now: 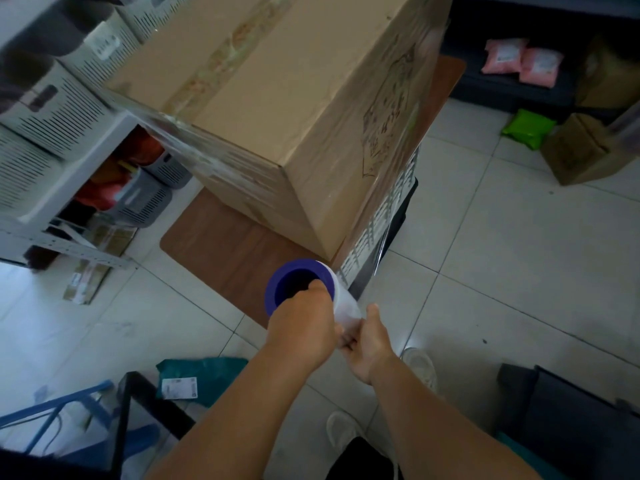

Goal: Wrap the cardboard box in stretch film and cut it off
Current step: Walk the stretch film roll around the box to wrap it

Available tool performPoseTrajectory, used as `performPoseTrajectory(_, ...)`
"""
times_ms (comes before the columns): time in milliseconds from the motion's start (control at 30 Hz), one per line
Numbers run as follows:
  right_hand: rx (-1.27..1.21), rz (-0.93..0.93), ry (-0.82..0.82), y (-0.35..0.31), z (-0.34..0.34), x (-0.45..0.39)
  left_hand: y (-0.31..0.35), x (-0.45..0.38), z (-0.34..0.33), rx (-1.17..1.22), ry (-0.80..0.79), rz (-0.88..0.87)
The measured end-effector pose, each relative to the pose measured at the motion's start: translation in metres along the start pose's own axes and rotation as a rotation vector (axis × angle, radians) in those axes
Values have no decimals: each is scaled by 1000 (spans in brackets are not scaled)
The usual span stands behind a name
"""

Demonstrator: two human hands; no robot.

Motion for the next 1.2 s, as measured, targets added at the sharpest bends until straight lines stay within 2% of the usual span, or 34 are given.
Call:
performPoseTrajectory(667, -31, -11, -50, 18, -24, 5, -17, 7, 10, -74, 66, -52)
performPoseTrajectory(833, -41, -3, -81, 28, -37, 0, -30, 9, 14, -4, 44, -59)
performPoseTrajectory(1200, 56, -48, -12, 32, -44, -5, -54, 1, 20, 47, -21, 18)
Point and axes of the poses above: each hand's wrist, its own x-axis away from the middle knuckle, its own z-axis out of the back of the hand, y = z × x, the point moved 4 cm from there along -x, towards the middle knuckle, and after that the axes turned 9 degrees about -z, right-handed, at the moved point
